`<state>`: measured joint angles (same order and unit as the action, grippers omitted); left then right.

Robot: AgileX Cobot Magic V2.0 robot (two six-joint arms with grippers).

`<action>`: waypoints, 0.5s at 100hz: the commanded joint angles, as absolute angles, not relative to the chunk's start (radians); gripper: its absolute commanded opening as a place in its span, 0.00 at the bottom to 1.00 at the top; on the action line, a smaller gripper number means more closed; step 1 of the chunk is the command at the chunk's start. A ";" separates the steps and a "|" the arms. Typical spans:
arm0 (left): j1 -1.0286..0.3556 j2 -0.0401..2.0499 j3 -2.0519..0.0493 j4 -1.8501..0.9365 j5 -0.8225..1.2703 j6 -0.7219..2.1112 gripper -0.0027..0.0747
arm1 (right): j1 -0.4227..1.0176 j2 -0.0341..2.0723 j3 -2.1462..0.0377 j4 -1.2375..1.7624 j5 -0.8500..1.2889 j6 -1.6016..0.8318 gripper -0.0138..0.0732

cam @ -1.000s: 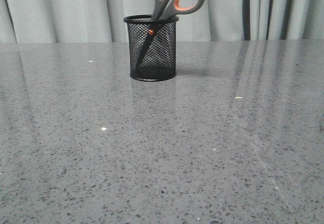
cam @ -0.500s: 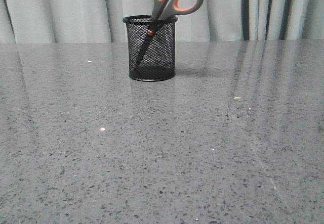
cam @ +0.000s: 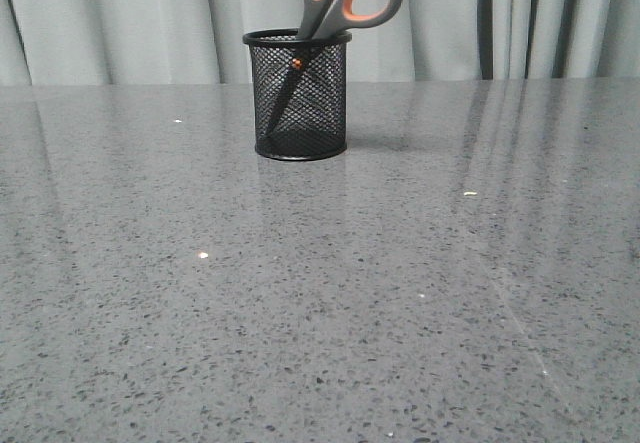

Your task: Put scissors into bucket

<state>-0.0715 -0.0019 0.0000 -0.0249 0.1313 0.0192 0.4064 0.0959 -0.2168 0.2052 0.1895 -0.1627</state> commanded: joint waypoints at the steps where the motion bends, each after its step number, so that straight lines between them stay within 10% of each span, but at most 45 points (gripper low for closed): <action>1: -0.069 -0.029 0.040 -0.033 0.045 0.010 0.01 | 0.404 0.107 -0.244 0.210 0.112 -0.162 0.11; 50: -0.069 -0.029 0.040 -0.033 0.045 0.010 0.01 | 0.266 0.107 -0.134 -0.017 0.010 0.051 0.11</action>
<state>-0.0715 -0.0019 0.0000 -0.0249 0.1313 0.0192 0.3409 0.0959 -0.1444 0.0772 0.1234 -0.0510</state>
